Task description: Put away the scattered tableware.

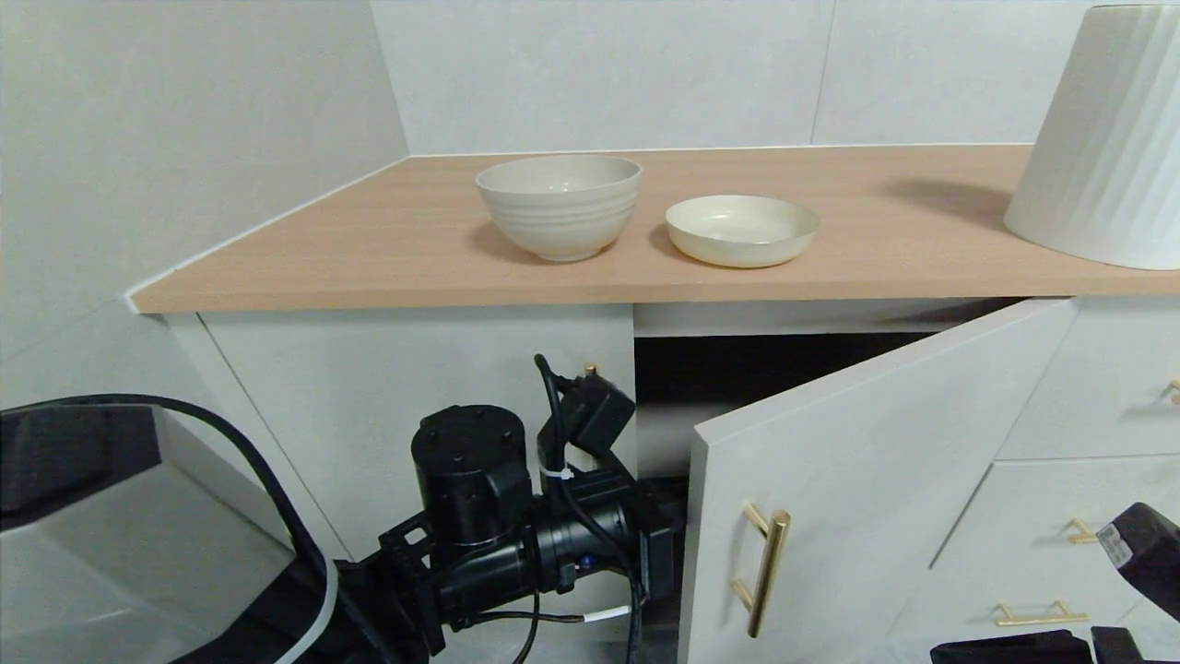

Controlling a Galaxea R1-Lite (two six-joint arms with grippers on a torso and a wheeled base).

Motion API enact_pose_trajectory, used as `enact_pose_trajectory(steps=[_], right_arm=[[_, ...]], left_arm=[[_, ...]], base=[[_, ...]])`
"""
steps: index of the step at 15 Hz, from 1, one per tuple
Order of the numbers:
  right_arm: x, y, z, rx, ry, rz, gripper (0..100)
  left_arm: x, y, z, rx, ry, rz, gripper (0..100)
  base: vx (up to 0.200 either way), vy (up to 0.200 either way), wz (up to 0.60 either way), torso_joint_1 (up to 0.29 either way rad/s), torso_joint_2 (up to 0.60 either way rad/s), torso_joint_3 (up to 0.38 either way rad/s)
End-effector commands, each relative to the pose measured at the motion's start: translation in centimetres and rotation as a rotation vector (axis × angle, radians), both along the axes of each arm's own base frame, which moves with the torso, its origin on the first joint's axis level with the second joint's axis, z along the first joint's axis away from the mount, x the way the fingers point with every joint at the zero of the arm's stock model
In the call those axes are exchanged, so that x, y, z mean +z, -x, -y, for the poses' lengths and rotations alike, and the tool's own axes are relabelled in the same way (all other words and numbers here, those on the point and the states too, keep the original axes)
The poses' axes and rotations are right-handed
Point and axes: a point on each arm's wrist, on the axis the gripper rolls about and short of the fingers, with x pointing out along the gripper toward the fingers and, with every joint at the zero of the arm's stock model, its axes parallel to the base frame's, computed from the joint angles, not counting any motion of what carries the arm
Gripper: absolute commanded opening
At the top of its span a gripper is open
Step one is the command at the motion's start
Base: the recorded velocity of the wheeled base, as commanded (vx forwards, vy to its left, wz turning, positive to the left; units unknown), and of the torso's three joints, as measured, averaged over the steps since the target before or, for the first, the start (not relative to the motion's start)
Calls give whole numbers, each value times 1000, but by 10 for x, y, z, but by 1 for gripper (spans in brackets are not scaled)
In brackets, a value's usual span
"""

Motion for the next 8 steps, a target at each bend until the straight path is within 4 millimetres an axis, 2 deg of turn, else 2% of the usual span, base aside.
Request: enact_pose_trajectory(steps=[1, 8], right_arm=[[-1, 0, 0, 1, 2, -3, 100], [-1, -1, -1, 1, 3, -4, 100]], left_arm=[[3, -5, 5, 3, 8, 8, 0], [2, -11, 11, 9, -19, -19, 0]], base=[[0, 0, 0, 0, 0, 0], [0, 0, 0, 0, 0, 0]])
